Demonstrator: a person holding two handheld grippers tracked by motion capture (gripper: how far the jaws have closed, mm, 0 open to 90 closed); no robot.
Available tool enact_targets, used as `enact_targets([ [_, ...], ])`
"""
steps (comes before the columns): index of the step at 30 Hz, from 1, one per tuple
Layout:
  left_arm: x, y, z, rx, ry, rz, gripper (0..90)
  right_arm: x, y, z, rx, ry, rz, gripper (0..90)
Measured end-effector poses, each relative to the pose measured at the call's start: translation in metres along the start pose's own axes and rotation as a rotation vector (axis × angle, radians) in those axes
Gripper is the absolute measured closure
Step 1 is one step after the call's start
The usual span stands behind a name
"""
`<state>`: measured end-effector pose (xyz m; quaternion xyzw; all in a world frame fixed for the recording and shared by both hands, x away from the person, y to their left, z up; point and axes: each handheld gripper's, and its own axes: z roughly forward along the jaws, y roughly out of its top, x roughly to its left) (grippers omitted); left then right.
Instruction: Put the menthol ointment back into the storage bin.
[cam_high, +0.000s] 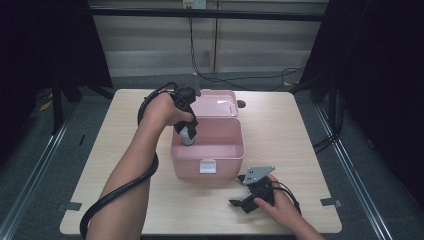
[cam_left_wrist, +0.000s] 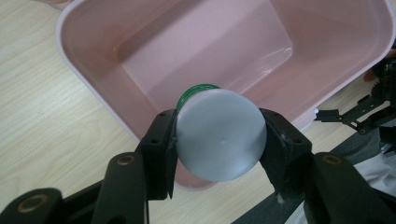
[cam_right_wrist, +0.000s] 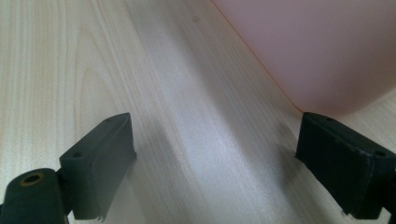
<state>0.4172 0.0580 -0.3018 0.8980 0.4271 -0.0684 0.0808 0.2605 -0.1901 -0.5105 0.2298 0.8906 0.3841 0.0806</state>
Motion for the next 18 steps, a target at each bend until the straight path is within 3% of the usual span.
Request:
enact_targets([
  [7,0.002,0.005,0.007,0.000,-0.014,-0.020,50.2,0.000,0.000,0.000,0.000,0.000,-0.001,10.7],
  [16,0.006,0.010,0.017,-0.005,0.002,-0.040,50.2,0.000,0.000,0.000,0.000,0.000,-0.001,10.7],
  [18,0.006,0.011,0.019,-0.006,0.002,-0.062,50.2,0.000,0.000,0.000,0.000,0.000,-0.001,10.7],
])
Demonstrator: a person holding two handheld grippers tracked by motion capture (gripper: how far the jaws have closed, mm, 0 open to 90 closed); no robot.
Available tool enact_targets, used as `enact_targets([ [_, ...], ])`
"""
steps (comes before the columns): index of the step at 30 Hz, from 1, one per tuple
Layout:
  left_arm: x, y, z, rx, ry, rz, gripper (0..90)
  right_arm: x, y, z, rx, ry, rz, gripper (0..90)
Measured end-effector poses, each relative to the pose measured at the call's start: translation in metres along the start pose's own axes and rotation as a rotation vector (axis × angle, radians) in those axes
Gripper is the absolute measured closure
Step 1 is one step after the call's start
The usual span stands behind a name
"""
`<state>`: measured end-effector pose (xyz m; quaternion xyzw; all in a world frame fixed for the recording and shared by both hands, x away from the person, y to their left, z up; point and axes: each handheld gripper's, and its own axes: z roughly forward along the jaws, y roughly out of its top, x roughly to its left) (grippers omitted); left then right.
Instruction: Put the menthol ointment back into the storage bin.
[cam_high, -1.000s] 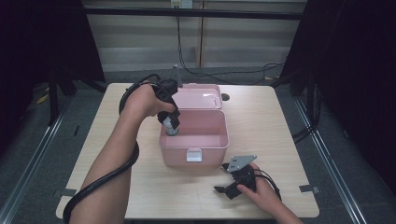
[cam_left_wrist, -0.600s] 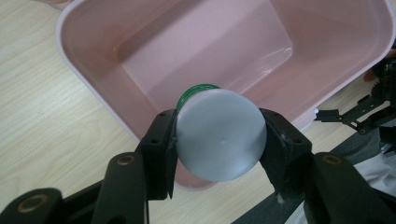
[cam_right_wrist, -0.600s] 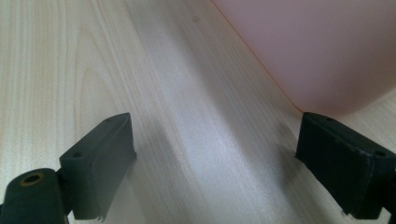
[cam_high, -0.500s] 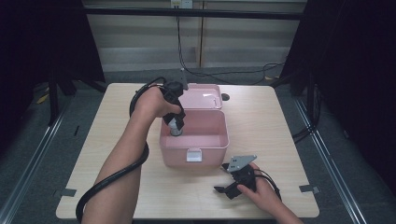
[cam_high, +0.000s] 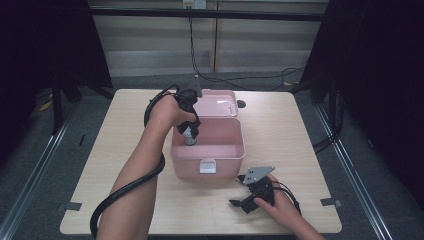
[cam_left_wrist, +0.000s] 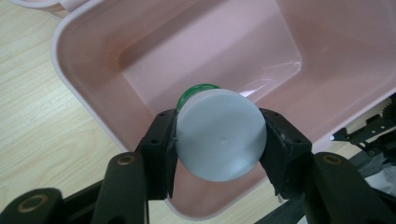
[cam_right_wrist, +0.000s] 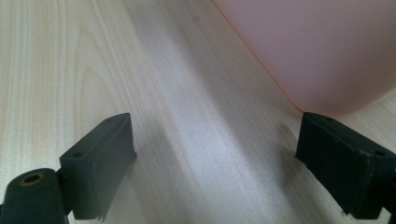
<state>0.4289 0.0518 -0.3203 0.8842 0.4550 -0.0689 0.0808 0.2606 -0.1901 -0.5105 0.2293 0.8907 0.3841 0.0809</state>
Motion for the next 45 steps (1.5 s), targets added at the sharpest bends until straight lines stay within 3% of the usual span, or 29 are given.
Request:
enact_targets([
  [2,0.002,0.001,0.002,0.004,0.000,0.005,50.2,0.000,0.000,0.000,0.000,0.000,0.000,10.7],
  [11,0.004,0.006,0.012,-0.009,0.012,-0.048,50.1,0.000,0.000,0.000,0.001,-0.003,0.000,10.7],
  [17,0.004,0.012,0.019,-0.009,0.012,-0.036,50.2,0.000,0.000,0.000,0.000,-0.003,-0.002,10.7],
  [25,0.007,0.017,0.028,-0.022,0.023,-0.051,50.2,0.000,0.000,0.000,0.001,-0.003,-0.001,10.7],
  [30,0.010,0.017,0.035,-0.028,0.041,-0.089,50.1,0.000,0.000,0.000,0.000,-0.003,-0.002,10.7],
  [34,0.012,0.018,0.040,-0.017,0.059,-0.084,50.2,0.000,0.000,0.000,0.000,-0.004,-0.003,10.7],
  [38,0.012,0.019,0.043,-0.017,0.054,-0.112,50.2,0.000,0.000,0.000,0.000,-0.003,-0.002,10.7],
  [44,0.012,0.022,0.048,-0.015,0.060,-0.113,50.2,0.000,0.000,0.000,0.000,-0.003,-0.002,10.7],
  [45,0.013,0.023,0.048,-0.011,0.064,-0.096,50.2,0.000,0.000,0.000,0.000,-0.003,-0.002,10.7],
])
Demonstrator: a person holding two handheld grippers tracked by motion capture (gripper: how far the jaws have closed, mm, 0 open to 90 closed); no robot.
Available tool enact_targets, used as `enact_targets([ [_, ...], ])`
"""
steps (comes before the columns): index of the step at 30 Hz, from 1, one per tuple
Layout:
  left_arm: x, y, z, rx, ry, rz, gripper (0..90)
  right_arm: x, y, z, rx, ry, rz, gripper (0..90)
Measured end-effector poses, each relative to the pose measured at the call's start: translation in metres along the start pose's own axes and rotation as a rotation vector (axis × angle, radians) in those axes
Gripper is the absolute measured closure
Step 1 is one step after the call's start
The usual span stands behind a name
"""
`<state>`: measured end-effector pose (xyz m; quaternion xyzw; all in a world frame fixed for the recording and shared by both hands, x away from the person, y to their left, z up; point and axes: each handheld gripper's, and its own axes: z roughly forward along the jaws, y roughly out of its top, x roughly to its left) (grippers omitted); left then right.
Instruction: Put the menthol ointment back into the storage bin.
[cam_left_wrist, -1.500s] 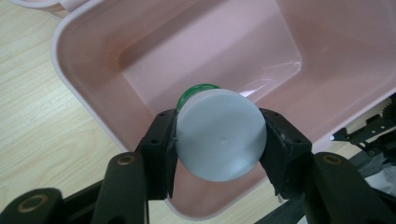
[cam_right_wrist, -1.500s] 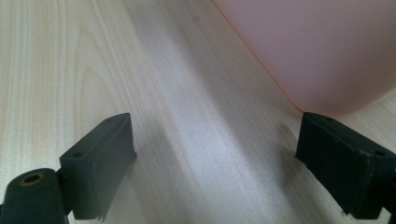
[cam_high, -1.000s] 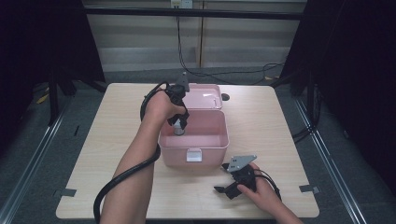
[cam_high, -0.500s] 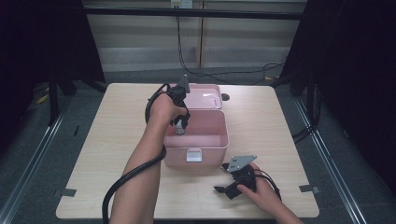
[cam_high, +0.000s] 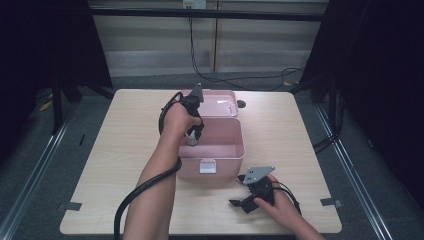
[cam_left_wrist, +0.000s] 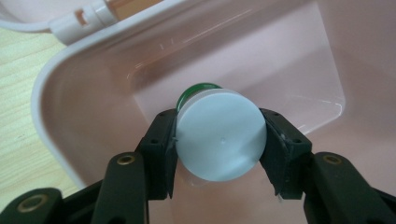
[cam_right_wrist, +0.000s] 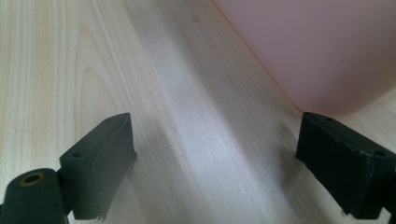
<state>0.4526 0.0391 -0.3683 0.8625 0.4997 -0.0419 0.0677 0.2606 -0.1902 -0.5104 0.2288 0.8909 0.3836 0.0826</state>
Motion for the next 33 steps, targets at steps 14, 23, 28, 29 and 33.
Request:
enact_targets([
  [14,-0.003,0.005,0.011,-0.002,0.005,-0.030,50.2,0.000,0.000,0.000,-0.001,-0.001,0.000,10.7],
  [23,-0.004,0.008,0.019,-0.014,0.003,-0.045,50.1,0.000,0.000,0.000,-0.002,-0.001,-0.002,10.7],
  [28,-0.004,0.010,0.024,-0.020,0.004,-0.053,50.1,0.000,0.000,0.000,-0.002,-0.001,-0.002,10.7],
  [29,-0.003,0.010,0.024,-0.018,0.003,-0.046,50.1,0.000,0.000,0.000,-0.002,-0.001,-0.002,10.7],
  [33,-0.003,0.011,0.031,-0.031,0.006,-0.062,50.1,0.000,0.000,0.000,-0.002,-0.001,-0.002,10.7],
])
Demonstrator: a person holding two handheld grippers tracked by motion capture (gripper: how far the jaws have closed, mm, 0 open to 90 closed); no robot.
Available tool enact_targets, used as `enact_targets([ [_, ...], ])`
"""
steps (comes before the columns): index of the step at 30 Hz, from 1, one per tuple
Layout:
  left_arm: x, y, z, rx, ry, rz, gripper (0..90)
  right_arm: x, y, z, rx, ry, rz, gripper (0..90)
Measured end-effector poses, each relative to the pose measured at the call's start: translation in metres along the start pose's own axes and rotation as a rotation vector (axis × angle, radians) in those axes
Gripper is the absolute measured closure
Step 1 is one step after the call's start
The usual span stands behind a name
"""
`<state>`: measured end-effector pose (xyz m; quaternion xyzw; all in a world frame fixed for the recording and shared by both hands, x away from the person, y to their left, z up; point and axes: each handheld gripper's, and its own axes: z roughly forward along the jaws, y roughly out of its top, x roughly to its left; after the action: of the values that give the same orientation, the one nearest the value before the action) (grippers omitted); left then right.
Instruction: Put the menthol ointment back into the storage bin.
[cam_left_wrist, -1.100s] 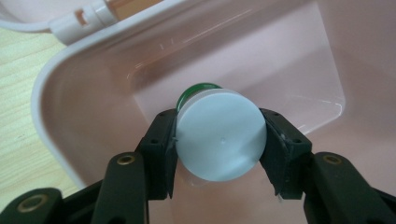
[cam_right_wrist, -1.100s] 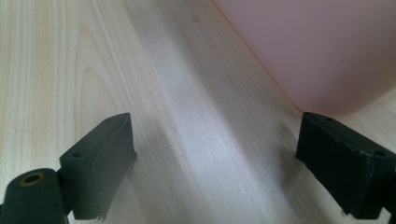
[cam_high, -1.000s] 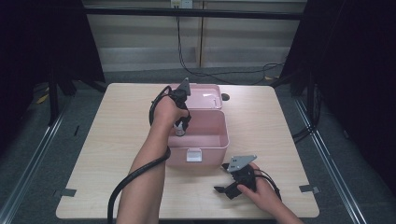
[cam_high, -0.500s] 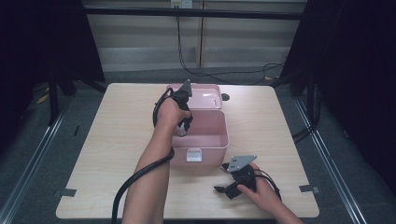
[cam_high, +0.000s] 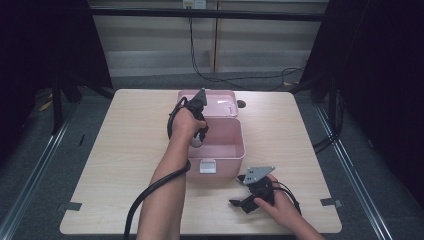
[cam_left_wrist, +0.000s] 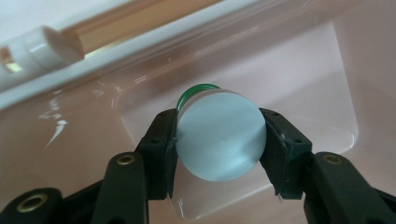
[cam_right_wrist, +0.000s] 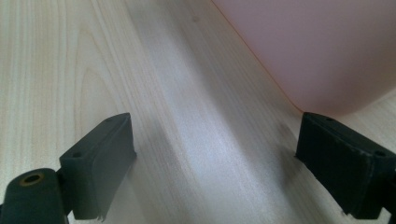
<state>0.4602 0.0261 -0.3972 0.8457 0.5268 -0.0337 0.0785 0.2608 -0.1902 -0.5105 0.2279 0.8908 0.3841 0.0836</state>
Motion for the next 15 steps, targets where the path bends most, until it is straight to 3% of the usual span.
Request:
enact_targets([
  [15,0.0025,-0.0019,0.0073,-0.023,0.009,-0.007,50.0,0.0000,0.0000,0.0001,-0.001,0.002,0.000,10.7],
])
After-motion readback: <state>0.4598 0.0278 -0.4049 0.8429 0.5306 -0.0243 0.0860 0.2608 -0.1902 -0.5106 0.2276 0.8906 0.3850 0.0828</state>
